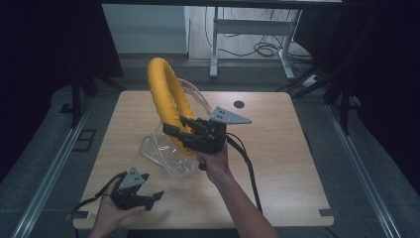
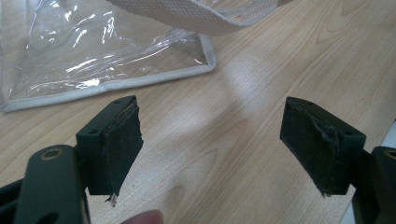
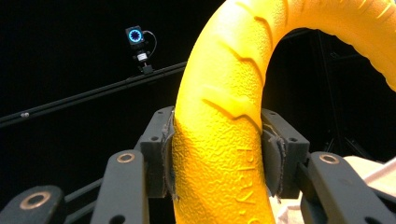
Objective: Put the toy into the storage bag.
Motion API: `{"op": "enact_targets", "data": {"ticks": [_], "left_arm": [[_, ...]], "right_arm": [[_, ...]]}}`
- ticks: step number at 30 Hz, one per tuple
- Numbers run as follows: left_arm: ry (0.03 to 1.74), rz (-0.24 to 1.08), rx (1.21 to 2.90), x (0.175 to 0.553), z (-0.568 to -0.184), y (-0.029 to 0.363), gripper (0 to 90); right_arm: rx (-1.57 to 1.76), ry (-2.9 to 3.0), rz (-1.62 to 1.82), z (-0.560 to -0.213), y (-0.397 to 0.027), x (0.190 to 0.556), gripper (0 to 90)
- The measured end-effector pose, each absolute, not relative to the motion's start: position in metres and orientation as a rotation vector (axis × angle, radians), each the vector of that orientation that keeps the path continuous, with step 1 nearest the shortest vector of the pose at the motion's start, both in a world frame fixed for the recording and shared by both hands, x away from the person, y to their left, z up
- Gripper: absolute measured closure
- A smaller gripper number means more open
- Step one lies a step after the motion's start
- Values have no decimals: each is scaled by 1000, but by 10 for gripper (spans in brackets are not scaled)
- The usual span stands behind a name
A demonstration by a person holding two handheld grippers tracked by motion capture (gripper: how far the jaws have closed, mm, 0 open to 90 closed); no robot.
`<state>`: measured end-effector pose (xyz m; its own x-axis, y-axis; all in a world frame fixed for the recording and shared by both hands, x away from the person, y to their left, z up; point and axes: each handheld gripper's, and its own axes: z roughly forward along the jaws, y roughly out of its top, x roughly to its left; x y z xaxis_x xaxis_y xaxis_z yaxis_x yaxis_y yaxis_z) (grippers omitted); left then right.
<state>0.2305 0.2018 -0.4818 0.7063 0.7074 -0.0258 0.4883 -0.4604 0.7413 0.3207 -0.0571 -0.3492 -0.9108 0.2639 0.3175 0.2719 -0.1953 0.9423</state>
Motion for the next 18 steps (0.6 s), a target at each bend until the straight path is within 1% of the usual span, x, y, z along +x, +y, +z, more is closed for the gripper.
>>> {"op": "enact_targets", "data": {"ticks": [18], "left_arm": [[905, 372, 2156, 231, -482, 202, 205]], "right_arm": [[-823, -1933, -2293, -391, -58, 338, 511]]}}
